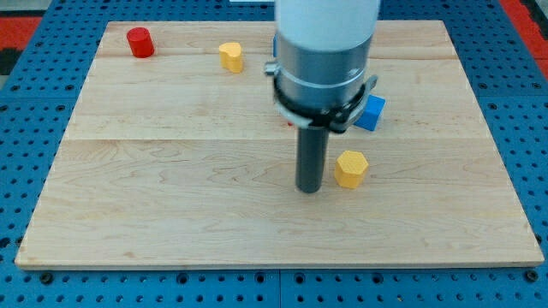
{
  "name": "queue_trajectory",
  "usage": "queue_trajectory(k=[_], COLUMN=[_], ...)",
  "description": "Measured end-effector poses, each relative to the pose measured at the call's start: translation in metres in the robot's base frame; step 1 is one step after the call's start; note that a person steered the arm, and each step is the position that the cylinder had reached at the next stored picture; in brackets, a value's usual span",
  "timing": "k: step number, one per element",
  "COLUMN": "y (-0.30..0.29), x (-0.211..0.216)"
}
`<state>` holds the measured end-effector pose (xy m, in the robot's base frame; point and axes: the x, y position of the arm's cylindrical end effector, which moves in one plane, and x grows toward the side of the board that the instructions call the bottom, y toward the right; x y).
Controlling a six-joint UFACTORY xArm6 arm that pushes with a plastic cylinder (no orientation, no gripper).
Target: Move the hexagon right to the green star
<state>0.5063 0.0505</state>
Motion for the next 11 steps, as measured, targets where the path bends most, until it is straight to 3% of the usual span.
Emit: queue_trajectory(k=[1,2,4,5,11], y=[0.064,0.085,0.108,0.138,0.140], x=[-0.032,-0.033,0.013,-0.006,-0.142])
